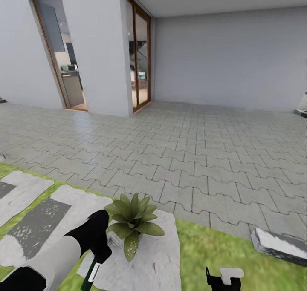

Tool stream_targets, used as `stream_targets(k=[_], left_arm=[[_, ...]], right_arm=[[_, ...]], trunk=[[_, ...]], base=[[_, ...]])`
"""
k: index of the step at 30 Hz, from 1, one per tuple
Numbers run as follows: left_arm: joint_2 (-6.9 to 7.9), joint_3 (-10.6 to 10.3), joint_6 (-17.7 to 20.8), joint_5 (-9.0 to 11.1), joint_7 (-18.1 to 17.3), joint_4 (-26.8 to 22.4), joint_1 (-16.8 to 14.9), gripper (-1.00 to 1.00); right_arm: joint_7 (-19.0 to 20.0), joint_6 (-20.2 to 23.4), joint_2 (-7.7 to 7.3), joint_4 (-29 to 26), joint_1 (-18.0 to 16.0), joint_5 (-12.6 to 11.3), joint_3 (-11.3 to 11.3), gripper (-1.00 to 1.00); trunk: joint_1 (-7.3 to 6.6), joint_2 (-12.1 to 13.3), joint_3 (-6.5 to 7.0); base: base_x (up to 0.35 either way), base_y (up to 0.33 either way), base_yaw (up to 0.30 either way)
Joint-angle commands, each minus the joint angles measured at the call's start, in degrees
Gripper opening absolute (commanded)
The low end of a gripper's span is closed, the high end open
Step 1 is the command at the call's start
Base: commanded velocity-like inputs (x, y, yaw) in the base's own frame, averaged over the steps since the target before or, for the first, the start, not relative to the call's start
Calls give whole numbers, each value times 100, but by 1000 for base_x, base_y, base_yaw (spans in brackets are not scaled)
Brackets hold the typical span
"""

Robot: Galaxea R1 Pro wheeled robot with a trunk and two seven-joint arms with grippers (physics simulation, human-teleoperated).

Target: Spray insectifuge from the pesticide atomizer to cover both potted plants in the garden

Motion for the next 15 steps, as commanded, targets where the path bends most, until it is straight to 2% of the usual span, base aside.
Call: stream_targets(k=[1,15], left_arm=[[5,-16,20,-55,-59,-55,-1,-100],[70,-15,74,-89,-79,-35,-97,-100]], right_arm=[[-23,-16,1,7,-4,59,-42,100],[-25,-16,1,7,-4,56,-42,100]], trunk=[[-1,-2,-13],[-1,-2,-136]], base=[[0,0,-75],[0,0,-82]])
